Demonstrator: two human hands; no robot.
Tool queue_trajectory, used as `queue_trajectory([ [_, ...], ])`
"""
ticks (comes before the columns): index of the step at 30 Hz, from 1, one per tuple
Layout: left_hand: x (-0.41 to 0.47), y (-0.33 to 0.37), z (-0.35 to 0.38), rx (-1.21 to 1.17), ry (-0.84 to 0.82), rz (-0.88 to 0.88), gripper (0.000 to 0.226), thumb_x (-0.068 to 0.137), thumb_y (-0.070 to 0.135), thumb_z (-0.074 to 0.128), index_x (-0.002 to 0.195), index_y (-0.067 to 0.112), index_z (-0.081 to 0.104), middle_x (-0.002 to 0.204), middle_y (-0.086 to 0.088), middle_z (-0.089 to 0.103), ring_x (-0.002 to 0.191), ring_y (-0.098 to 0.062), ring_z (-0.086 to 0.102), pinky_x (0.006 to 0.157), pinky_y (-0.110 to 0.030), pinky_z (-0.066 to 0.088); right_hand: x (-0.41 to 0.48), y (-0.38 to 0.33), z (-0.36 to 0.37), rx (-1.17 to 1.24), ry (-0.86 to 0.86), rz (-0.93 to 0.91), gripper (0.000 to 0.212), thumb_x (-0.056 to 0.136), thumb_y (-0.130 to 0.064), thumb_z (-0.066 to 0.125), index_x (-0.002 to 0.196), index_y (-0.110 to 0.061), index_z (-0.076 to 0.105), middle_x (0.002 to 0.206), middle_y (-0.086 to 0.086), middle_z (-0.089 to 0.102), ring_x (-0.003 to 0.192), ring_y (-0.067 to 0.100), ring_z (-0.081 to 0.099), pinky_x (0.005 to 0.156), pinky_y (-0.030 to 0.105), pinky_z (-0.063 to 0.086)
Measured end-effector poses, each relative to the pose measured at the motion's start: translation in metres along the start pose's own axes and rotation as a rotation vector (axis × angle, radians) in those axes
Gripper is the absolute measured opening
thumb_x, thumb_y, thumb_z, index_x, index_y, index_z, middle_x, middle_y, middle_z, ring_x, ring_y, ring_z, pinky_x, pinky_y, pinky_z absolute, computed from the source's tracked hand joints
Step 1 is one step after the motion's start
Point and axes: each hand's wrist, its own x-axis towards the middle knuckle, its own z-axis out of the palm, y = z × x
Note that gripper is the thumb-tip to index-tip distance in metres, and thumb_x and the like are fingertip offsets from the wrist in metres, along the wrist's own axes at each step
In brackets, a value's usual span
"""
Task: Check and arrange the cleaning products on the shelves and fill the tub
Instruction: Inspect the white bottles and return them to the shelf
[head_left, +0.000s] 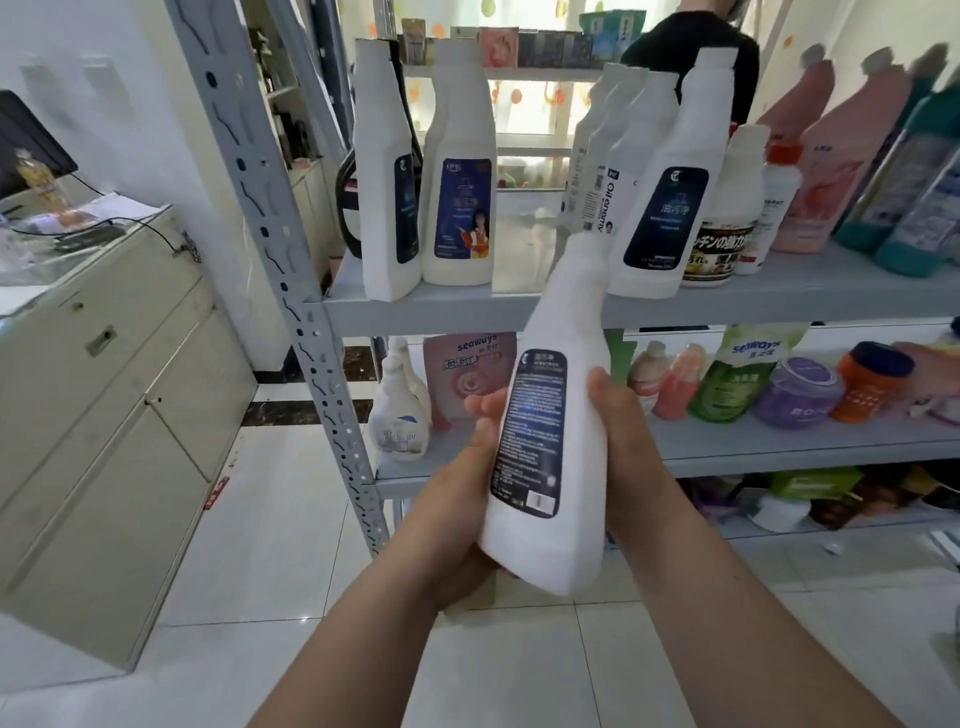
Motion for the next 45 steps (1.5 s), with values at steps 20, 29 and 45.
queue_trajectory([
  [20,0.05,0.038,0.015,0.677,0.186,0.503,0.047,0.09,0.034,0.071,0.133,0.034,0.054,0.114,0.014,0.066,0.102,-0.006,0.063,0.077,-0.028,0.05,0.042,-0.063,-0.037,-0.799,0.686,-0.348,0.064,0.096,-0.05,0.064,0.154,-0.035,0.04,0.147,-0.005,0.044,0.132,0.003,0.044,0.104,0.016,0.038],
  [29,0.106,0.073,0.03,0.673,0.307,0.602,0.046,0.089,0.033,0.073,0.131,0.033,0.053,0.108,0.012,0.067,0.097,-0.014,0.067,0.067,-0.029,0.056,0.109,-0.079,-0.116,-0.932,0.874,-0.289,0.096,0.086,-0.038,0.082,0.16,-0.016,0.025,0.155,0.008,0.027,0.144,0.024,0.03,0.116,0.031,0.024],
  [45,0.127,0.08,-0.006,0.627,0.355,0.633,0.04,0.092,0.015,0.072,0.124,0.033,0.058,0.102,0.016,0.071,0.093,0.001,0.068,0.067,-0.01,0.05,0.136,-0.058,-0.101,-0.953,0.654,-0.437,0.072,0.084,-0.031,0.083,0.141,-0.027,0.04,0.136,-0.001,0.055,0.123,0.018,0.057,0.102,0.041,0.054],
])
